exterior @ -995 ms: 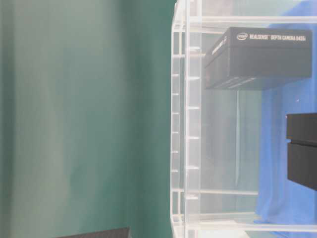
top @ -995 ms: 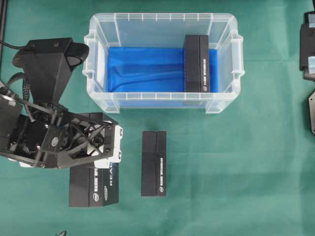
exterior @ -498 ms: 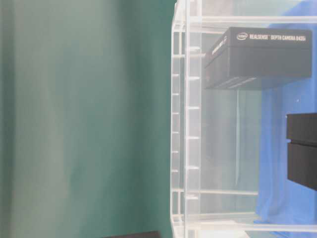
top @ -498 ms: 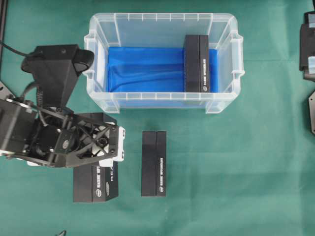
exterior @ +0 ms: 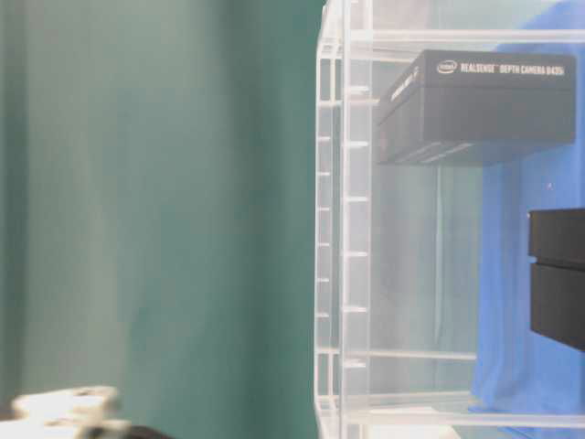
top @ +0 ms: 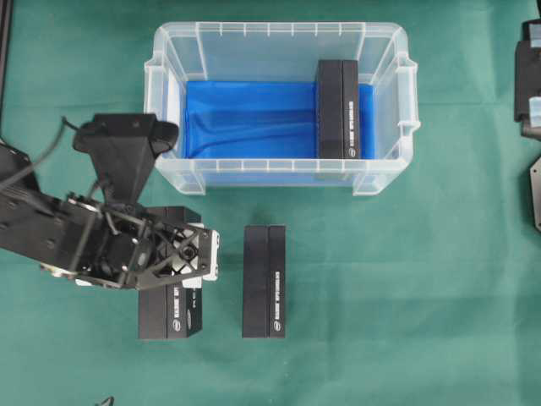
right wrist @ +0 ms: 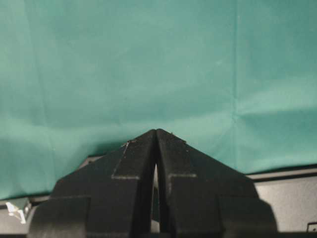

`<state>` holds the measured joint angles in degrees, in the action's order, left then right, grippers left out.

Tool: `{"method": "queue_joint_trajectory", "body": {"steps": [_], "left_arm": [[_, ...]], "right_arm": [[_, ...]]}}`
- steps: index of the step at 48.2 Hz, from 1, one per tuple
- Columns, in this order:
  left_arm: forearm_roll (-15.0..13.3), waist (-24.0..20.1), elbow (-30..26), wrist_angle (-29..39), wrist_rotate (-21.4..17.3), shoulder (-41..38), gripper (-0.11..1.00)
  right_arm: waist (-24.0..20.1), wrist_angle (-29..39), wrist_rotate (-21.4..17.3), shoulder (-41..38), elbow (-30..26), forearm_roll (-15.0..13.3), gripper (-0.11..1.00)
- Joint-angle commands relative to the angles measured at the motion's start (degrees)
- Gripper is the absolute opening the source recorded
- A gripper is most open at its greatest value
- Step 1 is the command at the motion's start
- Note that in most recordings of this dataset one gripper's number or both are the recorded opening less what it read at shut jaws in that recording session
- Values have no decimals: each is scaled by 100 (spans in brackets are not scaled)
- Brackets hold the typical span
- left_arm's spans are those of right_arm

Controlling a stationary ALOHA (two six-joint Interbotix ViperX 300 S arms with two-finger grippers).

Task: Take the box out of the case with the left arm.
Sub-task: 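Lower the boxes onto the cloth left of the middle pair and open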

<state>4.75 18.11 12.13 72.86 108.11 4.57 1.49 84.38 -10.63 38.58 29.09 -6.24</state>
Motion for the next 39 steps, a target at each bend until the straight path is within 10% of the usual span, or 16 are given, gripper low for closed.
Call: {"method": "queue_joint_trajectory", "body": {"steps": [1,39], "left_arm": [[18,18,114,-246,9,18,63],[-141,62,1116,-1538,-18,-387,63]], "right_arm": [[9,0,-18,0,-53,9,2],[9,255,-18,0,-53,18,2]]}}
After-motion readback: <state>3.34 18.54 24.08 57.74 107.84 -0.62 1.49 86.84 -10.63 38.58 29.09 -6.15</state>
